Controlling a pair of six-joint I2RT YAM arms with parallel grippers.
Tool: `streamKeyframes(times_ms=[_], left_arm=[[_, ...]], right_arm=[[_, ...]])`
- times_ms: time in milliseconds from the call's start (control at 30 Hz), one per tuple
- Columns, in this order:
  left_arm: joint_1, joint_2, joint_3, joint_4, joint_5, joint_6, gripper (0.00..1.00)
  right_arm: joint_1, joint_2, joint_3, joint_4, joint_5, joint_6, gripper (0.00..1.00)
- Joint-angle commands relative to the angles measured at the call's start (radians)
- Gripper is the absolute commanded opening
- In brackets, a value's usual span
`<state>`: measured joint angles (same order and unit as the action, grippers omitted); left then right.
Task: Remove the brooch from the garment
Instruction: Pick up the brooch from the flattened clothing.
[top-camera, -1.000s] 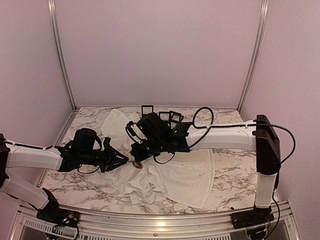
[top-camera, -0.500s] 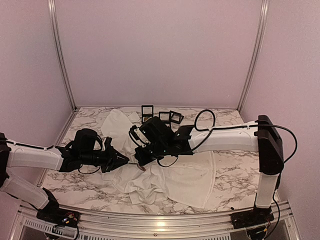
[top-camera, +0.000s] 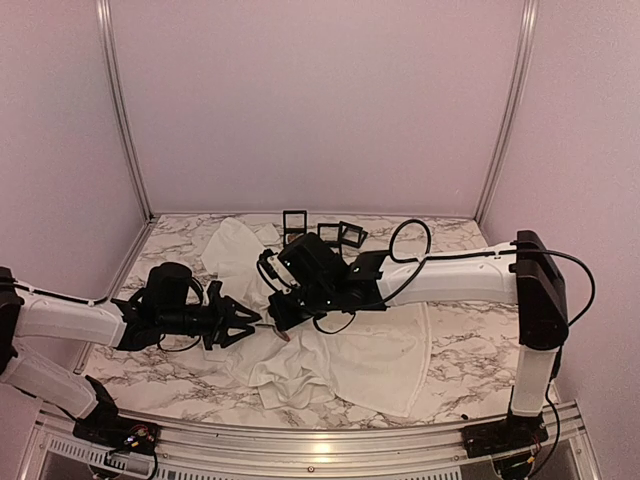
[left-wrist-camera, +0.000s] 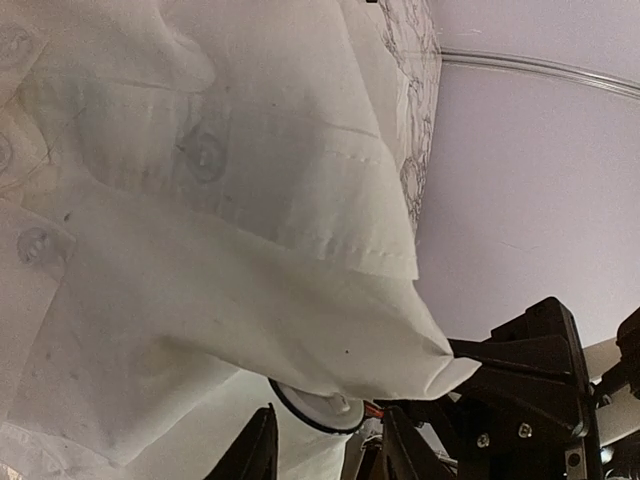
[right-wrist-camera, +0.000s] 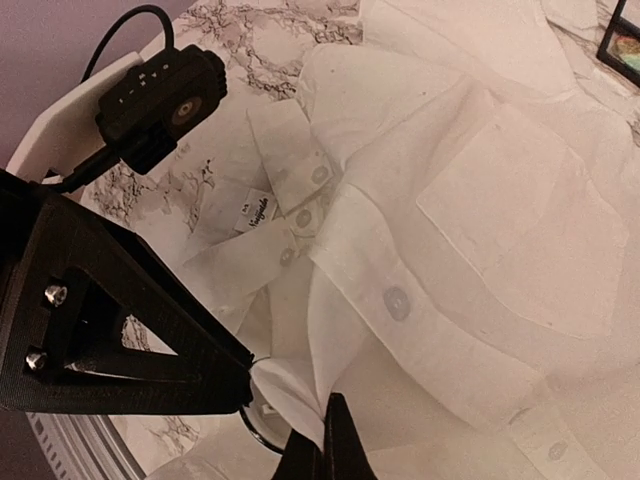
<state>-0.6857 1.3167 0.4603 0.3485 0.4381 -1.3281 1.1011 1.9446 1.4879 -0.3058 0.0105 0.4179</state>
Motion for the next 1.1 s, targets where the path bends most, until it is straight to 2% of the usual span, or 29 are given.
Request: streamKeyframes(times_ms=[0, 233, 400, 700, 833, 1067], left_arm=[[-0.017, 0.028, -0.005, 0.079, 0.007, -0.037, 0.36], [-0.032, 0.063, -0.002, 0.094, 0.013, -0.042, 0.31], [-0.034, 0.079, -0.005, 0.107, 0.007, -0.046, 0.23], [-0.034, 0.099, 0.011, 0.117, 0.014, -0.029, 0.0], [-0.034, 0.086, 0.024, 0.072, 0.013, 0.025, 0.0], [-0.032, 0.012, 0.081, -0.087, -0.031, 0.21, 0.0]], right_arm=[[0.012, -0.012, 0.035, 0.016, 0.002, 0.005, 0.0], [0.013, -0.008, 0.043, 0.015, 0.002, 0.005, 0.0], [0.013, -0.007, 0.046, 0.012, 0.002, 0.005, 0.0], [0.016, -0.012, 0.037, -0.002, 0.001, -0.003, 0.0], [0.016, -0.024, 0.017, -0.004, 0.002, -0.005, 0.0], [0.014, -0.044, -0.011, -0.027, 0.077, 0.009, 0.0]])
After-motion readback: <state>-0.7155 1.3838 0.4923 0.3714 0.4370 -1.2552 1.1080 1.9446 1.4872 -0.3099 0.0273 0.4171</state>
